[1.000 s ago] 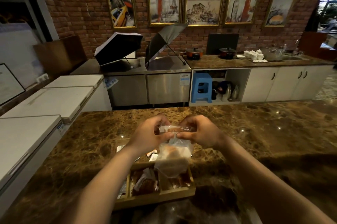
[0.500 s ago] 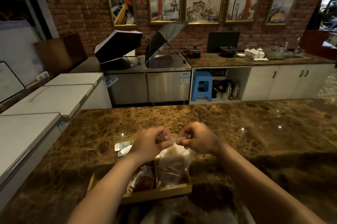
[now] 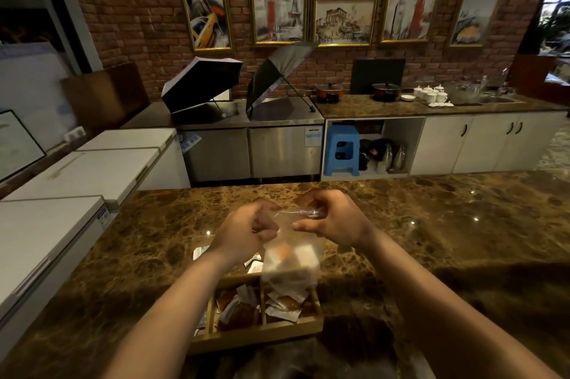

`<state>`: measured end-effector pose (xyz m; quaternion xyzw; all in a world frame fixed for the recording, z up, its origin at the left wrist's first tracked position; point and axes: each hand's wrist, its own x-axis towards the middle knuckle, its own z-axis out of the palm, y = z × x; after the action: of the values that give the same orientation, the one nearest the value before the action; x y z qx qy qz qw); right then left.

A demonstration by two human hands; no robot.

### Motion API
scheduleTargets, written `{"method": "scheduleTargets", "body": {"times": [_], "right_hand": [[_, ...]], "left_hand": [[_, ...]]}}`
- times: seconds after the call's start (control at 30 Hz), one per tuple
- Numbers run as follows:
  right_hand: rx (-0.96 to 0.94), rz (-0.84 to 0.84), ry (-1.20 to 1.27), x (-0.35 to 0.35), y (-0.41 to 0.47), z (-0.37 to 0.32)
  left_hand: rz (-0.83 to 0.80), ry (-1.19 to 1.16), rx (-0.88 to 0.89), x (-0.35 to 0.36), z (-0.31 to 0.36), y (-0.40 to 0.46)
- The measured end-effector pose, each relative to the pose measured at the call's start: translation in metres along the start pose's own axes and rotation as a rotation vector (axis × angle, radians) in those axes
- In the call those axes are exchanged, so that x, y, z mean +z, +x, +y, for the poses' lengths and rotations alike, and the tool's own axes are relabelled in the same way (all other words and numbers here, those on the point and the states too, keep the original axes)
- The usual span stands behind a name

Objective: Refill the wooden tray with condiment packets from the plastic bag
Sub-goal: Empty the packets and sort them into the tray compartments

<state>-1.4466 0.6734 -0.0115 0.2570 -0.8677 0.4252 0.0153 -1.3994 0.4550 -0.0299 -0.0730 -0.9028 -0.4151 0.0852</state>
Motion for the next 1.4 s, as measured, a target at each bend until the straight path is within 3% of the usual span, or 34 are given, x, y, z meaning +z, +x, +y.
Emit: {"method": "scheduleTargets", "body": {"times": [0.23,0.57,0.73,0.87,0.93,1.0,1.1,1.27,1.4], "right_hand": [[0.203,-0.034,0.244,-0.002,-0.015,0.018],[0.467,0.131,0.319,-0.024,-0.03,0.053],[0.68,0.259,0.208,-0.041,-0.059,0.126],[0.823,0.301,-0.109,-0.046,-0.094,0.175],[0.906,0.32,-0.153,-0.047,-0.109,0.181],[0.957,0.298,-0.368,-0.045,-0.114,0.181],[0.771,0.285,-0.551,-0.031,-0.103,0.152],[0.195,-0.09,-0.47,0.041,-0.075,0.08],[0.032,-0.296,-0.398,0.097,-0.065,0.031]], "left_hand": [[0.168,-0.177,-0.063,-0.003,-0.001,0.001],[0.144,-0.161,-0.082,0.003,-0.007,0.007],[0.078,-0.068,-0.13,0.01,-0.018,-0.002],[0.085,-0.022,-0.187,0.007,-0.032,-0.006],[0.088,-0.009,-0.214,0.002,-0.039,-0.007],[0.094,0.017,-0.234,-0.001,-0.047,-0.008],[0.081,0.109,-0.253,-0.003,-0.057,-0.012],[-0.043,0.39,-0.221,0.008,-0.077,-0.036],[-0.157,0.558,-0.092,0.015,-0.087,-0.058]]}}
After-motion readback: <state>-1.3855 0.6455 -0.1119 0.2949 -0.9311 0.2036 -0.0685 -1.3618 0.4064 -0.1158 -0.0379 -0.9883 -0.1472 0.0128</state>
